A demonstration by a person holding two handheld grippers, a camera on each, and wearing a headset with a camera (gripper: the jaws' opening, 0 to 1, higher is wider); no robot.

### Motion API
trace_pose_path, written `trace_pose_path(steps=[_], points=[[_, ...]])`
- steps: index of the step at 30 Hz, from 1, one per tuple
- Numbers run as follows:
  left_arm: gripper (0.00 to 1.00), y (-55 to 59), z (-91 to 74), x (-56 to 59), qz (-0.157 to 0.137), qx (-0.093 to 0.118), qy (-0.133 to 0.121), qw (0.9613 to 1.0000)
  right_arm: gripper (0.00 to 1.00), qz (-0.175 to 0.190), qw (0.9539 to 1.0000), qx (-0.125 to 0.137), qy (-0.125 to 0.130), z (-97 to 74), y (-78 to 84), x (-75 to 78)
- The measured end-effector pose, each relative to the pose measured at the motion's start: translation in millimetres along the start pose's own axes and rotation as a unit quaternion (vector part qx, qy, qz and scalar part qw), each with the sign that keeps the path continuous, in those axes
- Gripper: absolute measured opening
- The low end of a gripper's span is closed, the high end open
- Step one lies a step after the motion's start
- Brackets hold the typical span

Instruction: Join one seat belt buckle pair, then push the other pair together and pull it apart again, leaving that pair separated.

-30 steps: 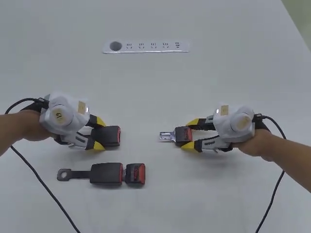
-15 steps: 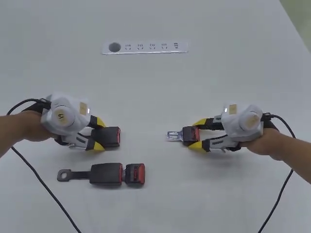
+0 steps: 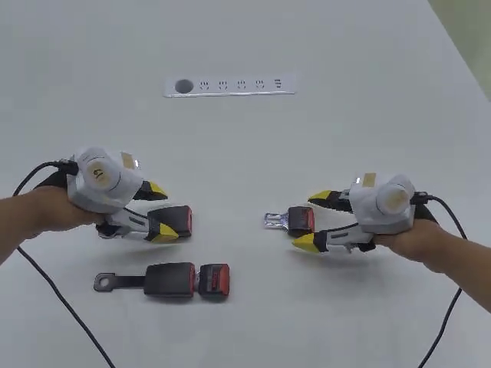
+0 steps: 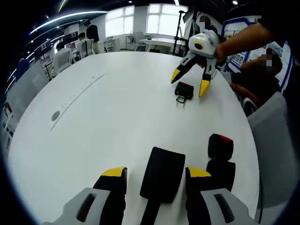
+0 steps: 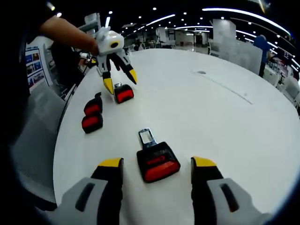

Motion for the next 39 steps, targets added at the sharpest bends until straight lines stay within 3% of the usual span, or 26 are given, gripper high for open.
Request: trace_pose_path(steps=[2, 5, 8, 10, 11, 12, 15, 19, 21, 27, 32, 37, 39], points=[[0.6, -2.8, -5.3, 2.8, -0.009, 0.021, -0.008, 0.9997, 0.69, 0.017, 0.9995, 0.009, 0.025, -2.1, -1.2, -1.0], [0.68, -3.1, -11.3, 5.7, -0.026, 0.033, -0.024, 0.9988, 0.78, 0.024, 0.9983, 0.009, 0.052, -4.4, -2.8, -2.3], [0.77, -1.0, -18.2, 7.7, -0.072, 0.049, -0.059, 0.9944, 0.82, 0.038, 0.9956, 0.005, 0.086, -7.1, -4.8, -5.7], [0.78, -0.8, -23.5, 13.2, -0.112, 0.091, -0.068, 0.9872, 0.82, 0.055, 0.9911, 0.006, 0.122, -7.9, -9.4, -8.5], [0.79, 0.3, -27.7, 16.2, -0.132, 0.117, -0.08, 0.9811, 0.84, 0.057, 0.989, 0.008, 0.136, -9.5, -10.8, -10.3], [0.81, 1.7, -30.4, 18.2, -0.145, 0.129, -0.09, 0.9768, 0.85, 0.058, 0.9869, 0.012, 0.15, -11.1, -12.1, -12.6], [0.86, 9.2, -42.4, 29.5, -0.172, 0.155, -0.115, 0.9661, 0.89, 0.062, 0.982, 0.015, 0.178, -14.2, -20.2, -23.8], [0.9, 18.7, -56.7, 43.2, -0.193, 0.173, -0.131, 0.9569, 0.92, 0.07, 0.9756, 0.025, 0.207, -19.1, -31.3, -36.1], [0.92, 23.7, -66.2, 51.2, -0.211, 0.193, -0.135, 0.9487, 0.94, 0.073, 0.9725, 0.033, 0.219, -21.3, -35.7, -41.9], [0.93, 46.0, -88.6, 74.5, -0.226, 0.21, -0.139, 0.941, 0.96, 0.074, 0.9704, 0.035, 0.227, -29.2, -43.8, -60.8], [0.99, 77.2, -104.7, 94.2, -0.219, 0.209, -0.149, 0.9414, 0.96, 0.082, 0.9696, 0.038, 0.227, -36.0, -40.9, -82.1], [1.0, 98.0, -116.3, 100.9, -0.206, 0.21, -0.152, 0.9436, 0.99, 0.082, 0.9686, 0.039, 0.231, -44.9, -37.2, -95.4], [1.0, 102.9, -120.5, 102.0, -0.205, 0.223, -0.155, 0.9402, 0.99, 0.08, 0.9687, 0.034, 0.232, -48.5, -36.4, -98.9]])
Point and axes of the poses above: the centre of the closed fingertips' face, and the gripper's own axes: z roughly forward along the fingers, x roughly to its right, y roughly out of its underside, the point moved 10 cm from there along -z, roughly backward along the fingers, and after that the axes turned 14 degrees about -z, right-handed, at the moved point
